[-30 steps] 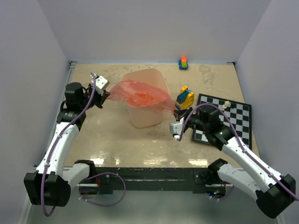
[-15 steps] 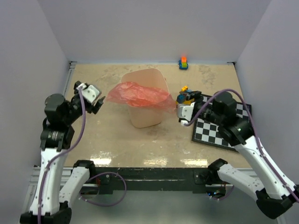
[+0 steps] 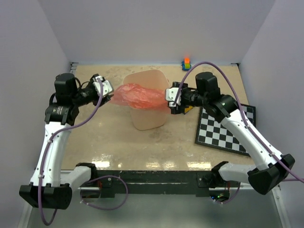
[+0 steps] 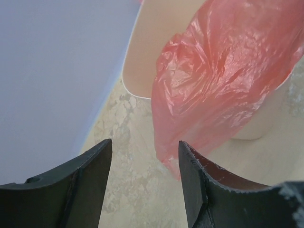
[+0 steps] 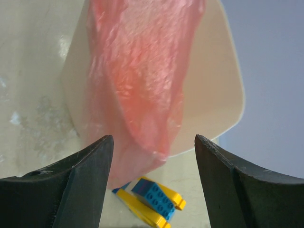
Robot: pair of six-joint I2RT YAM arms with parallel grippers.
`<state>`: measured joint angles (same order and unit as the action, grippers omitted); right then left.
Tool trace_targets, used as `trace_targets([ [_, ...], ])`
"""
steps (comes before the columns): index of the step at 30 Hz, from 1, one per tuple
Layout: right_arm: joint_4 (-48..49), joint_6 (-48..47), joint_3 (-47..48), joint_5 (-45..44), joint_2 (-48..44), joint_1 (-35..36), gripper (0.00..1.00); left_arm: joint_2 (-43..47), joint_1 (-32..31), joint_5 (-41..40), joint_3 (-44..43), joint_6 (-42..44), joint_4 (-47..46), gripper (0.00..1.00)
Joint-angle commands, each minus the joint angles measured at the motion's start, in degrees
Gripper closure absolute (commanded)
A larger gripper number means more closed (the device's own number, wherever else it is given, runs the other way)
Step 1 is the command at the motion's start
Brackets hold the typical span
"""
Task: Put the trash bags into the trash bin
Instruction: Place the trash bag in the trash bin.
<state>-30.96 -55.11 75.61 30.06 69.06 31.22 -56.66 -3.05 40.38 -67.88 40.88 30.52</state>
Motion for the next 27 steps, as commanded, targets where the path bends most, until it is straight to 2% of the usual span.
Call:
trace_targets([
  [1, -6.5, -4.6, 2.2, 3.9, -3.0, 0.2, 0.28, -3.3, 0.1, 5.8, -5.6, 17.2, 11.7, 0.39],
  [8, -5.0, -3.3, -0.3, 2.9, -2.4, 0.9, 0.32, -5.8, -0.4, 8.4, -3.8, 19.0, 11.8, 0.4],
  [13, -7.4, -4.5, 0.7, 3.5, -1.2, 2.4, 0.33, -6.4, -1.0, 7.2, -1.7, 17.0, 6.2, 0.46],
  [20, -7.4, -5.3, -2.4, 1.0, -2.4, 4.6, 0.35, -8.8, -3.1, 7.6, -1.7, 16.5, 5.0, 0.53],
  [24, -0.7, -0.4, -4.0, -1.8, -2.6, 4.7, 0.45, -9.2, -4.2, 7.2, -1.0, 16.0, 3.7, 0.6],
  [27, 4.8, 2.8, -4.6, -4.0, -2.2, 4.8, 0.62, -10.0, -4.6, 6.6, -1.2, 15.3, 2.1, 0.7],
])
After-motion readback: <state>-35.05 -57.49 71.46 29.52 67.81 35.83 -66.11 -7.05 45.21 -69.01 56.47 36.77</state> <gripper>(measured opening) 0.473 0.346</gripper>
